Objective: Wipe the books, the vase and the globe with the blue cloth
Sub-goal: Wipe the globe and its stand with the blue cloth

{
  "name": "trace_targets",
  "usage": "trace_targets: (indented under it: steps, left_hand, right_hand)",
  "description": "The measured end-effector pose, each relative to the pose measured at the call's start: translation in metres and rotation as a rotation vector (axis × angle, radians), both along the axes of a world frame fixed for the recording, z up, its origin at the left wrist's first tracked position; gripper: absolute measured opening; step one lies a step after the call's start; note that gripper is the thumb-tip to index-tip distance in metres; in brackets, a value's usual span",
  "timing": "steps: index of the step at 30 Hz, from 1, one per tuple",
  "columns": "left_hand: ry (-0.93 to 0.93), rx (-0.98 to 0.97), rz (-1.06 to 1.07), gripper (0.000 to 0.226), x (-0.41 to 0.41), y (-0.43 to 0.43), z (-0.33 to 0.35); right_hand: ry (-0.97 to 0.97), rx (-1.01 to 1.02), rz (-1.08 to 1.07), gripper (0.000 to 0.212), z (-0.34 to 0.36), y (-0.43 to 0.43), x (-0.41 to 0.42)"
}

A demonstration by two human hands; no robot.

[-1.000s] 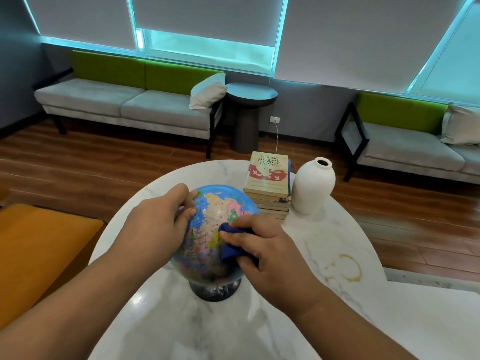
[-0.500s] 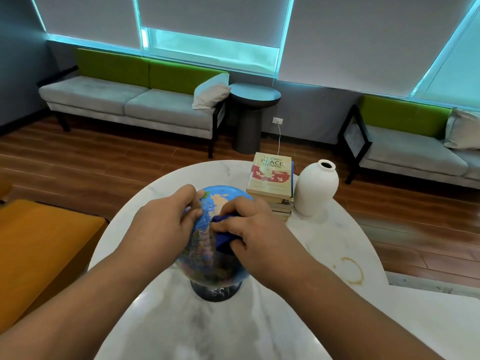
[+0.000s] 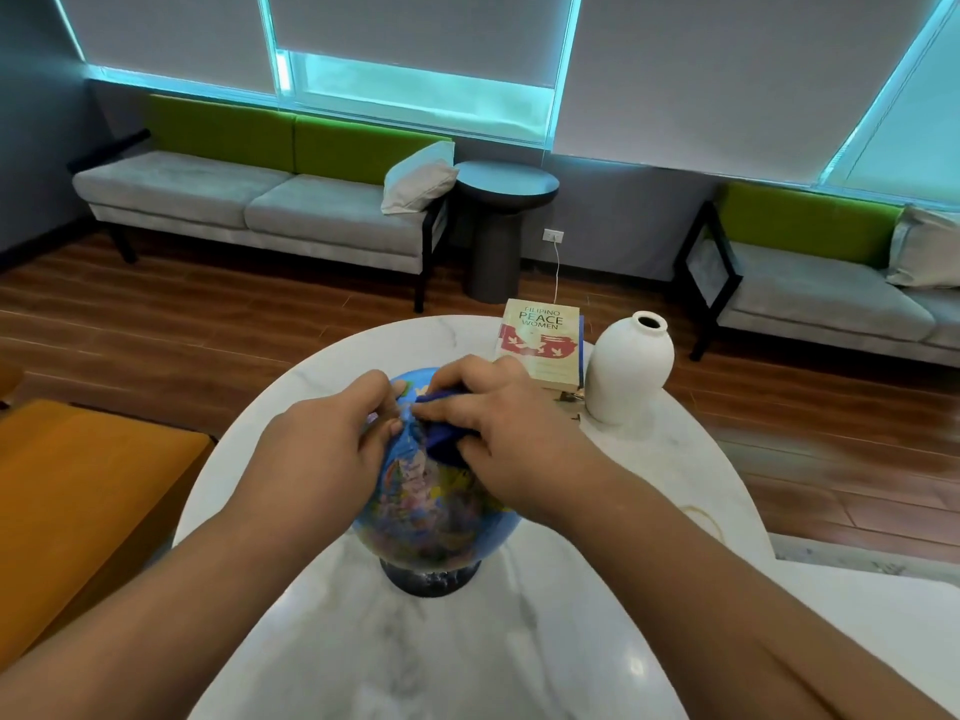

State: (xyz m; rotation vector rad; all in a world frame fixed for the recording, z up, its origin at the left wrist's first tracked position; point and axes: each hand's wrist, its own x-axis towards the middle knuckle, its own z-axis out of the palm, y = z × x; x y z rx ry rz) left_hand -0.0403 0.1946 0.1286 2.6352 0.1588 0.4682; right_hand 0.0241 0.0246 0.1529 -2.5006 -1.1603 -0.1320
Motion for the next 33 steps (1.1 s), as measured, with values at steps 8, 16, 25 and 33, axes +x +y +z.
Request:
trace_targets:
  steps: [8, 16, 25, 33]
  left_hand:
    - [0.023, -0.044, 0.008, 0.015, 0.003, 0.003, -0.006]
    - [0.007, -0.085, -0.013, 0.011, 0.003, 0.003, -0.005]
    - [0.007, -0.112, 0.026, 0.008, 0.002, 0.000, 0.000]
    - [0.013, -0.060, 0.056, 0.007, 0.001, -0.006, 0.004]
  right_hand:
    - [0.351, 0.533, -0.280, 0.046, -0.055, -0.041, 0.013]
    - [0.397, 0.900, -0.368, 0.047, -0.112, -0.052, -0.040]
    - [0.092, 0.661, -0.124, 0.038, -0.090, -0.042, -0.028]
    - [-0.025, 0.616, -0.141, 0.035, -0.088, -0.035, -0.033]
